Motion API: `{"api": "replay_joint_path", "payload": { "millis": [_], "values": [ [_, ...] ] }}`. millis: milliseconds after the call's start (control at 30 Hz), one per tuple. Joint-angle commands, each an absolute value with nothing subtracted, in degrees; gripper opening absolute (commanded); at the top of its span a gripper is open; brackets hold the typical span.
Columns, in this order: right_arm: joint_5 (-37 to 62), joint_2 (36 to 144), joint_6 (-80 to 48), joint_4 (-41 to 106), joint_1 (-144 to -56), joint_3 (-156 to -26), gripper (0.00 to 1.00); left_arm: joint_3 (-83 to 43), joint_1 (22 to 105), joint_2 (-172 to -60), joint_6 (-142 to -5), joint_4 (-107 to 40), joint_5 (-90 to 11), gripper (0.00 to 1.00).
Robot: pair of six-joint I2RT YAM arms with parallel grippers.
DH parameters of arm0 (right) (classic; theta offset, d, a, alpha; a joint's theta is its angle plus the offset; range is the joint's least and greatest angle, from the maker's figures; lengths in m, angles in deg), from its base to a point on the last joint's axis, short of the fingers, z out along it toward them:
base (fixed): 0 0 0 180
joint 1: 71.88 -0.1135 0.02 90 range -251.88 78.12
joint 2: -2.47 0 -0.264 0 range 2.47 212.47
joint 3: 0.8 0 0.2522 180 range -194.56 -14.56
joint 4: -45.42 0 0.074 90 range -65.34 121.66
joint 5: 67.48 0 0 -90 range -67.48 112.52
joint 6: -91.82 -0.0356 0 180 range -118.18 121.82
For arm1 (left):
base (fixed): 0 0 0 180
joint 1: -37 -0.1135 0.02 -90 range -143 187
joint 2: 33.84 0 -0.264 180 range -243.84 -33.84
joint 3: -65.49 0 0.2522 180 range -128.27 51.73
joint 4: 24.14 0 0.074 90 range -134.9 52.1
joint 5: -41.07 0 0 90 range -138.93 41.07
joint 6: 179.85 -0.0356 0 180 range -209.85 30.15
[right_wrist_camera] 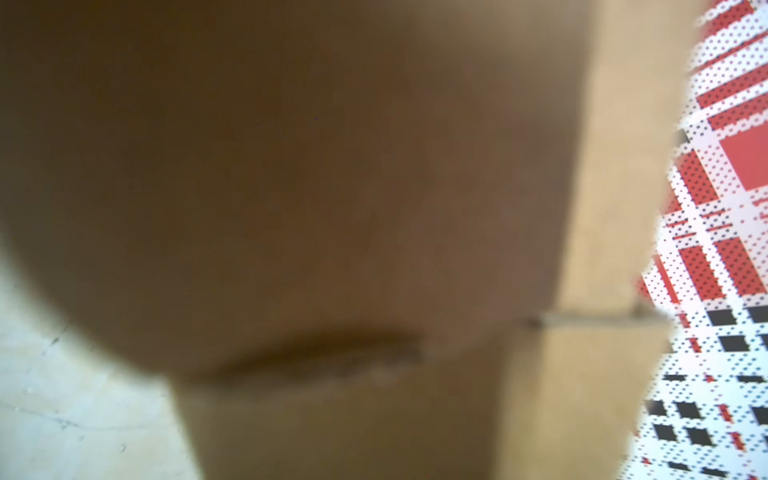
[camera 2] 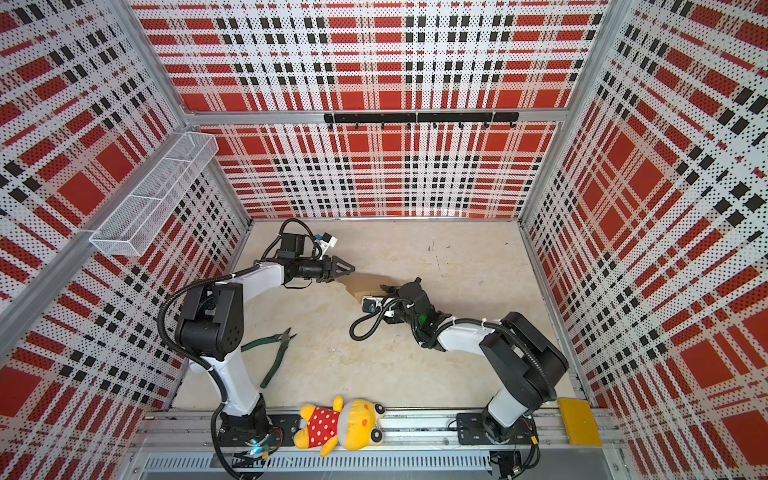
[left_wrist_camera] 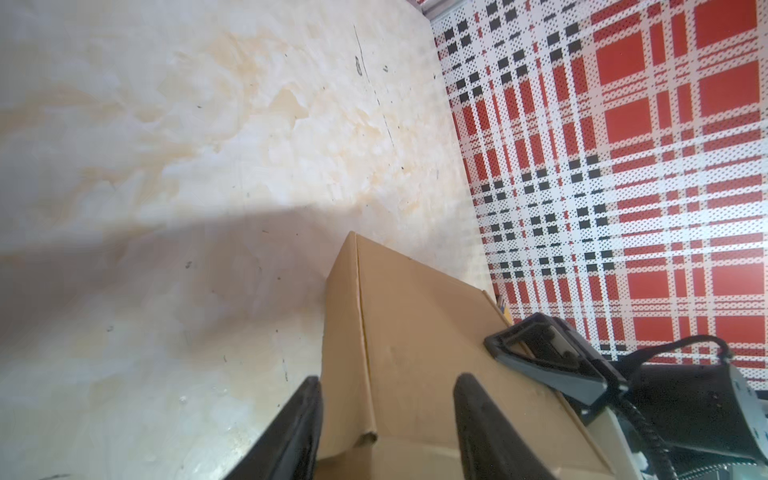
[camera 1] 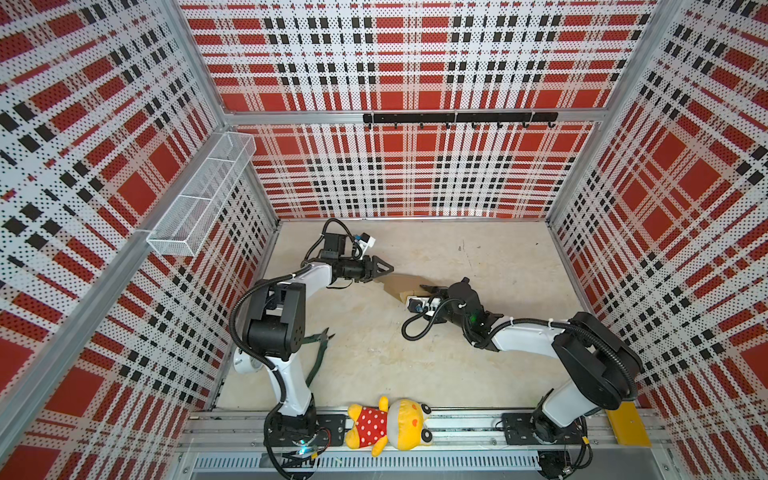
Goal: Fold the paper box
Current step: 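Lift the box upright with the right gripper while the left gripper draws back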
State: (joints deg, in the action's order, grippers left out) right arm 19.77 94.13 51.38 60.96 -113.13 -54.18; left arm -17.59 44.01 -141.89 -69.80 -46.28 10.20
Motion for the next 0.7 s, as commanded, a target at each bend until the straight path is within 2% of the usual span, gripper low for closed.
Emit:
{"api": "replay_joint_path", "payload": {
  "millis": [0,167,433,533,667],
  "values": [
    [15.4,91.6,42.9,66.8,-112.2,-53.2,0.54,-17.7,42.2,-138.5,-68.3,-44.7,11.6,0.57],
    [12.1,92.8,33.8,72.6,-111.6,-51.9,0.54,-17.0,39.4,-134.0,-70.3,-45.7,10.4,0.58],
    [10.4,101.2,13.7,95.4,-112.0,-49.3,0.51,-15.3,37.9,-121.2,-79.9,-53.7,3.1,0.60],
    [10.1,103.9,9.9,100.9,-112.4,-49.2,0.51,-15.0,37.7,-116.7,-83.4,-56.5,-0.2,0.61],
    [8.3,107.1,7.3,104.3,-112.4,-49.8,0.51,-17.0,37.6,-116.7,-84.2,-61.1,-0.7,0.62]
  ]
}}
